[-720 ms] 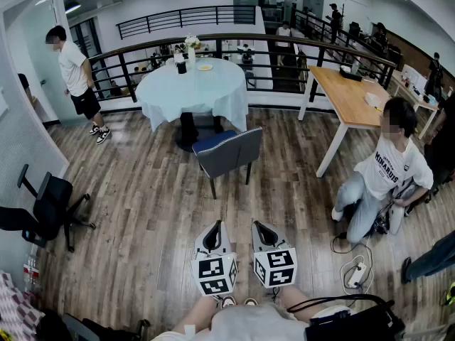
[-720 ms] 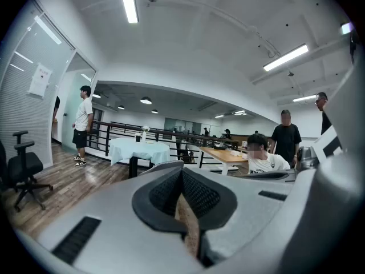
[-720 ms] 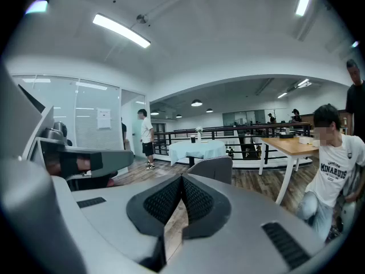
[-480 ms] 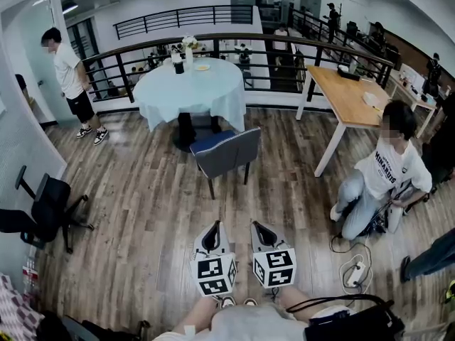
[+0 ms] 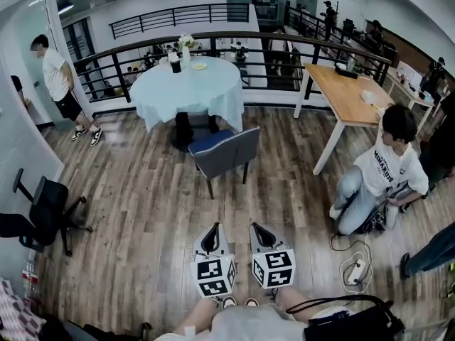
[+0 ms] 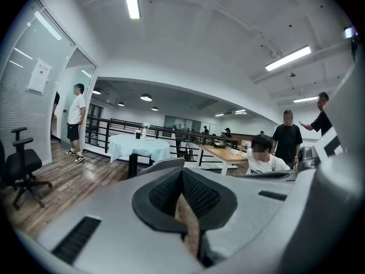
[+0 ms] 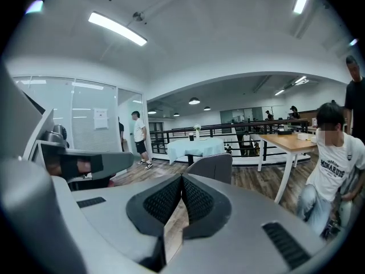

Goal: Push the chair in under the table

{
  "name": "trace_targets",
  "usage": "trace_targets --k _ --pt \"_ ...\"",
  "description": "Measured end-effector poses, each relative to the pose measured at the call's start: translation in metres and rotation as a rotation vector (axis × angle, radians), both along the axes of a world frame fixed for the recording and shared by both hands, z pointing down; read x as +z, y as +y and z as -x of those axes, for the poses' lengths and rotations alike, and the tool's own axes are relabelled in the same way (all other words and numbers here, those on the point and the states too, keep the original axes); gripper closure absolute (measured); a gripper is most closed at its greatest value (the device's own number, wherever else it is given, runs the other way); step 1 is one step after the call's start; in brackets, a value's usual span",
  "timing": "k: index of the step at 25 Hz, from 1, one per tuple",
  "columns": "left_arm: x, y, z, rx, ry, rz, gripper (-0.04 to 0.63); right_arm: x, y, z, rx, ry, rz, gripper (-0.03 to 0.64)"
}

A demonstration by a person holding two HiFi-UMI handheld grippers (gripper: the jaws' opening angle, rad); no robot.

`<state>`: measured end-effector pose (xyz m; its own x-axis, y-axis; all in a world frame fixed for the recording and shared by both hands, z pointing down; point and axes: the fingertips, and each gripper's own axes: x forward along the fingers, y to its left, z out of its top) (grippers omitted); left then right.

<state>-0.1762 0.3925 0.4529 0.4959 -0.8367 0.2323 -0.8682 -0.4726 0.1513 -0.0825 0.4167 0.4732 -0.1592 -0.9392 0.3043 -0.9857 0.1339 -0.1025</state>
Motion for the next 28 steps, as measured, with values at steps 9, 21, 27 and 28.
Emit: trace_targets --k 9,21,27,28 --pt "0.005 -0.029 0.015 0.018 -0.008 0.009 0.598 0.008 -0.026 0.006 0.047 -0.017 0.028 0.601" --pt "0.023 -0.062 0.030 0.028 -0.022 0.044 0.598 0.023 -0.049 0.007 0.093 -0.027 0.068 0.601" --pt "0.030 -0.085 0.021 0.026 -0.025 0.050 0.598 0.029 -0.074 -0.002 0.079 -0.022 0.074 0.601" --pt "0.032 -0.090 0.019 0.025 -0.028 0.052 0.598 0.031 -0.080 -0.004 0.072 -0.027 0.075 0.601"
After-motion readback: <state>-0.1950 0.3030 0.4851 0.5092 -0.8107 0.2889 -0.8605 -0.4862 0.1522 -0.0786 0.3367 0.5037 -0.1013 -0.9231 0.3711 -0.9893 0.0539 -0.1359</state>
